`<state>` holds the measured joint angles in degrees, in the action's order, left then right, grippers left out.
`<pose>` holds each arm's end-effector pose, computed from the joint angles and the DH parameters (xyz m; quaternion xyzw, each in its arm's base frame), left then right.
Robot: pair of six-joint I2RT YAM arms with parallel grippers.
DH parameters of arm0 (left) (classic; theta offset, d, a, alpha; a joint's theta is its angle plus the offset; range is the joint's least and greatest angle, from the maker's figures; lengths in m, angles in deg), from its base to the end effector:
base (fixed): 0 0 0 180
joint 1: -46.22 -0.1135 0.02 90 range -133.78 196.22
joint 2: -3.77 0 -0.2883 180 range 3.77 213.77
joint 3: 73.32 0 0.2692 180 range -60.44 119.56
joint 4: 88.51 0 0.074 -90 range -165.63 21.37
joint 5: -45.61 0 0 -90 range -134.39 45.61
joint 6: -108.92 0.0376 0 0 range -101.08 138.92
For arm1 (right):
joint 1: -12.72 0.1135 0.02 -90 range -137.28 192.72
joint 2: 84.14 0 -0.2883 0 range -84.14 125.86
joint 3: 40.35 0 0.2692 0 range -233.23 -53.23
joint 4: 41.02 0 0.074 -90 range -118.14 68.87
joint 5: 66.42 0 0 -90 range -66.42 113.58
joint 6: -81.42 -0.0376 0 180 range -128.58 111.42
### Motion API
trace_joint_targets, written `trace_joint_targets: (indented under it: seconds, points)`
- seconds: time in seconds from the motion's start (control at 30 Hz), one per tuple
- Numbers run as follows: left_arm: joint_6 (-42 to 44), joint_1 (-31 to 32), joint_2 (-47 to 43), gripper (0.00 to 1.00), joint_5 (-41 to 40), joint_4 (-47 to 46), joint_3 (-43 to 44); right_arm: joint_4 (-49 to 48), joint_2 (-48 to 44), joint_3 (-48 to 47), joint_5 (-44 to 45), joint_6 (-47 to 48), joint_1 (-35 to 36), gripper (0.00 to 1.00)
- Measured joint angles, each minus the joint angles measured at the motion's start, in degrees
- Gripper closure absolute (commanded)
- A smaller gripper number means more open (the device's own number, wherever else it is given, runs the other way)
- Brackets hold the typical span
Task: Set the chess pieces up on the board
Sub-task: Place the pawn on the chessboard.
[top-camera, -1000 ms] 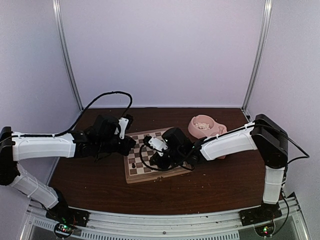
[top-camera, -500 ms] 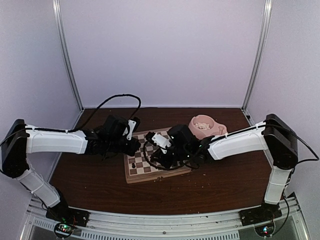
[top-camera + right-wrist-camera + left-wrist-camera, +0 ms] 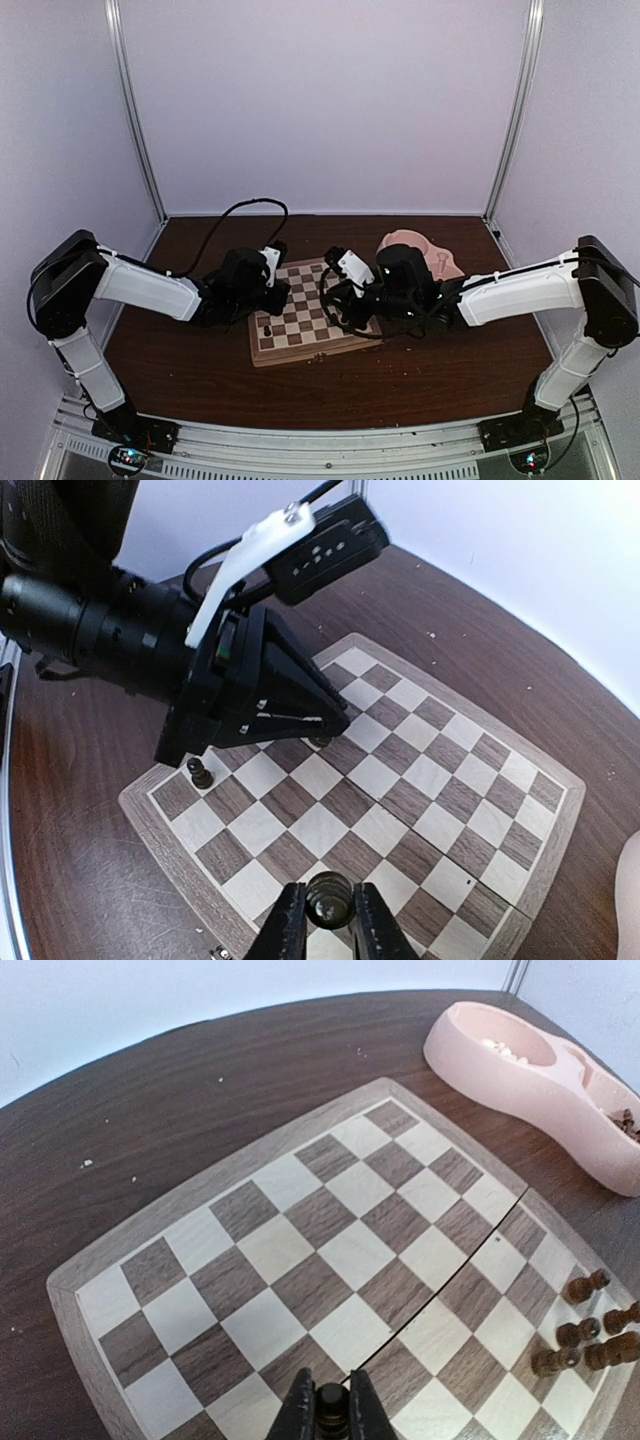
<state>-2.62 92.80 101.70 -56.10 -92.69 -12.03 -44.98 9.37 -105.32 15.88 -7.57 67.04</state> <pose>0.2594 -0.2630 0.1789 0.1411 0.8619 -0.1941 0.4467 0.2148 0.3078 0.2264 -0.4219 0.7267 0.2924 0.4565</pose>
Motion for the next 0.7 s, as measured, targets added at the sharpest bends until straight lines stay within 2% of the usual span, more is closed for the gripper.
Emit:
trace_joint_targets:
  seconds: [0.2, 0.53, 0.6, 0.7]
  points:
    - [2.67, 0.02, 3.91, 0.95, -2.49, -8.9, -2.93, -4.76, -4.98, 5.9, 5.11, -0.24, -0.24, 0.81]
    - [3.06, 0.02, 4.83, 0.89, -4.17, -10.56, -3.19, -7.85, -6.05, 6.75, 7.61, -0.37, -0.72, 0.81]
    - [3.04, 0.02, 4.83, 0.86, -4.15, -10.21, -3.19, -7.96, -6.05, 6.75, 7.61, -0.37, -0.72, 0.81]
    - [3.04, 0.02, 4.83, 0.74, -4.09, -9.4, -3.1, -8.04, -6.05, 6.75, 7.63, -0.37, -0.72, 0.81]
